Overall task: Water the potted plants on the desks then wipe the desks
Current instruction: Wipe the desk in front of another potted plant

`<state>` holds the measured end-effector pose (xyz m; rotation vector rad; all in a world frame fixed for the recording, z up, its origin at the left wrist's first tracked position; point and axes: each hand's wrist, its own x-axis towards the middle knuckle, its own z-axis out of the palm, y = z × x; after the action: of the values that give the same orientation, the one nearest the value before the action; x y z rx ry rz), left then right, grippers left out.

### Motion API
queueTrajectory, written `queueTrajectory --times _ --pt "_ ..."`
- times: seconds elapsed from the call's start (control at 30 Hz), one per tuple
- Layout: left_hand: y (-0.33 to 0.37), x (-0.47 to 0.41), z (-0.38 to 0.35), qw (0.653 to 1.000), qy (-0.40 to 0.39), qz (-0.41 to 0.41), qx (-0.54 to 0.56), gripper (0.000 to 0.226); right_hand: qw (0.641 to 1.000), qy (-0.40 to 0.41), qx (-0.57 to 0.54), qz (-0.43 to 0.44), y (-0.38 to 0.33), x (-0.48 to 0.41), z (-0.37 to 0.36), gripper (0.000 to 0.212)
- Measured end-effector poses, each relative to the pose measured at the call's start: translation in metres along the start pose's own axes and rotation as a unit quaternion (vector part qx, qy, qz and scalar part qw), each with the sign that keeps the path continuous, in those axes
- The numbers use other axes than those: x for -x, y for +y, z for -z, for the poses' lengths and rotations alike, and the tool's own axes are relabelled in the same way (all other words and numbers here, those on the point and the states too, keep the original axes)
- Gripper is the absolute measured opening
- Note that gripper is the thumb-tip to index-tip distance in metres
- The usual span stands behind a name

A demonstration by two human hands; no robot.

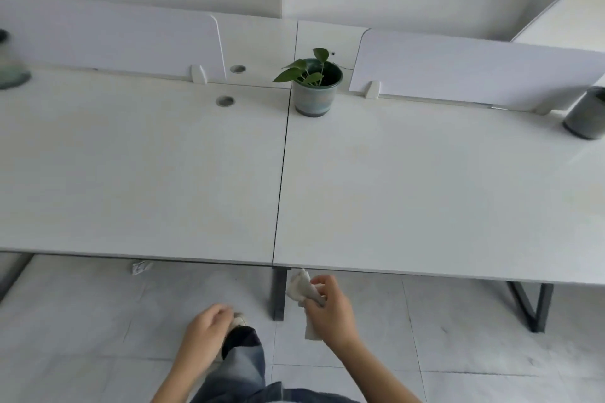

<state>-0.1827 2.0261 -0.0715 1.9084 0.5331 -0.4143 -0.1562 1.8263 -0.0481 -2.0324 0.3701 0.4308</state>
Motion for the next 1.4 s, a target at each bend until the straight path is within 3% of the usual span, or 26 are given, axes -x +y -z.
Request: queueTrajectory --times 0.17,0.33,0.5,0.57,0.77,0.97,1.07,1.23,1.4 --pt "-0.013 0.031 0.005 0.998 0.05 0.007 0.027 0.017 0.999 -0.037 0.016 0.019 0.012 0.018 -0.009 0.031" --pt "-0.036 0.061 0.008 0.995 0.074 0.036 0.053 0.017 0.997 -0.062 0.028 0.041 0.02 0.031 -0.026 0.04" --pt "-0.062 0.087 0.026 0.99 0.117 0.053 0.055 0.019 0.993 -0.087 0.047 0.061 0.02 0.042 -0.048 0.025" --pt "-0.097 0.118 0.058 0.979 0.17 0.081 0.082 0.019 0.983 -0.136 0.077 0.091 0.003 0.064 -0.091 0.027" --pt "-0.135 0.146 0.092 0.973 0.184 0.095 0.105 0.021 0.976 -0.149 0.097 0.124 -0.011 0.093 -0.14 0.033" --pt "-0.211 0.191 0.175 0.964 0.212 0.104 0.119 0.019 0.963 -0.192 0.125 0.142 -0.034 0.155 -0.249 0.031" --pt "-0.261 0.221 0.228 0.941 0.267 0.129 0.16 0.018 0.951 -0.231 0.144 0.146 -0.039 0.192 -0.307 0.04" --pt "-0.335 0.263 0.309 0.87 0.378 0.198 0.247 0.018 0.931 -0.272 0.187 0.156 -0.057 0.229 -0.379 0.045" --pt "-0.378 0.261 0.356 0.829 0.399 0.25 0.3 0.021 0.934 -0.243 0.215 0.151 -0.076 0.227 -0.405 0.04"
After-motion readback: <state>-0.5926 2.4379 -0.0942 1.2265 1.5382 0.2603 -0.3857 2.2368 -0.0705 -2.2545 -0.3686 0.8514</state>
